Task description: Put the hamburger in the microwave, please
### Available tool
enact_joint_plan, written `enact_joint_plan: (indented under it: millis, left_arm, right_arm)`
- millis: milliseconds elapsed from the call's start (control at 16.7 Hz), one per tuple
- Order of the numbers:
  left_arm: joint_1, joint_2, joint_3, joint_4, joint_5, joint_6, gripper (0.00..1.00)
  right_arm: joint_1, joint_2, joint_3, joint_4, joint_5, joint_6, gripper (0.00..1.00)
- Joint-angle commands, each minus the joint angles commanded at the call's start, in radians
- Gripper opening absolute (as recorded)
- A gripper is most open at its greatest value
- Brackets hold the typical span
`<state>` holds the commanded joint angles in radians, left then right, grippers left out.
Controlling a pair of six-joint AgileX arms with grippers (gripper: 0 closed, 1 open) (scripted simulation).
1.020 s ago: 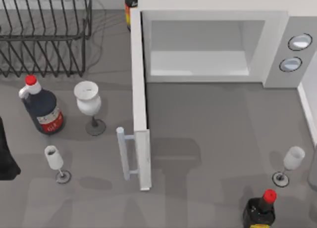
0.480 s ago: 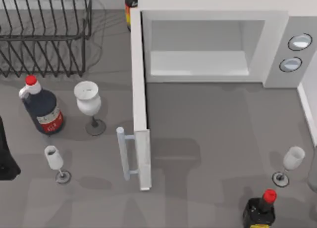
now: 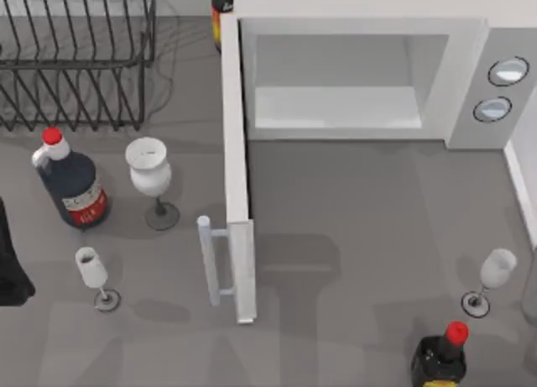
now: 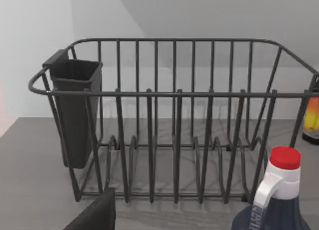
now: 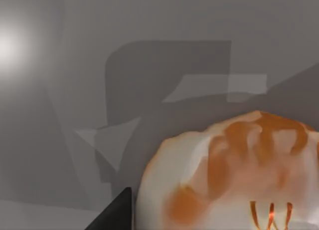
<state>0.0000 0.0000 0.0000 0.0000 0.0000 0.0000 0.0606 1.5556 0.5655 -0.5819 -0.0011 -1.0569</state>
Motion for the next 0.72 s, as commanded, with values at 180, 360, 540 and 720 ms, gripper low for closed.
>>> enact_joint_plan:
  millis: [180, 360, 540, 720]
  left_arm:
    - [0.0, 0.0, 0.0, 0.0, 0.0, 0.0, 1.0]
    - [0.0, 0.0, 0.0, 0.0, 0.0, 0.0, 1.0]
    - [0.0, 0.0, 0.0, 0.0, 0.0, 0.0, 1.0]
    - [0.0, 0.0, 0.0, 0.0, 0.0, 0.0, 1.0]
  right_arm:
    - [-0.001, -0.069, 0.049, -0.11, -0.005, 0.019, 0.0]
    - [-0.003, -0.084, 0.07, -0.149, -0.004, 0.016, 0.0]
    - [-0.006, -0.127, 0.146, -0.273, -0.003, 0.012, 0.0]
    - [-0.006, -0.183, 0.247, -0.43, -0.005, 0.011, 0.0]
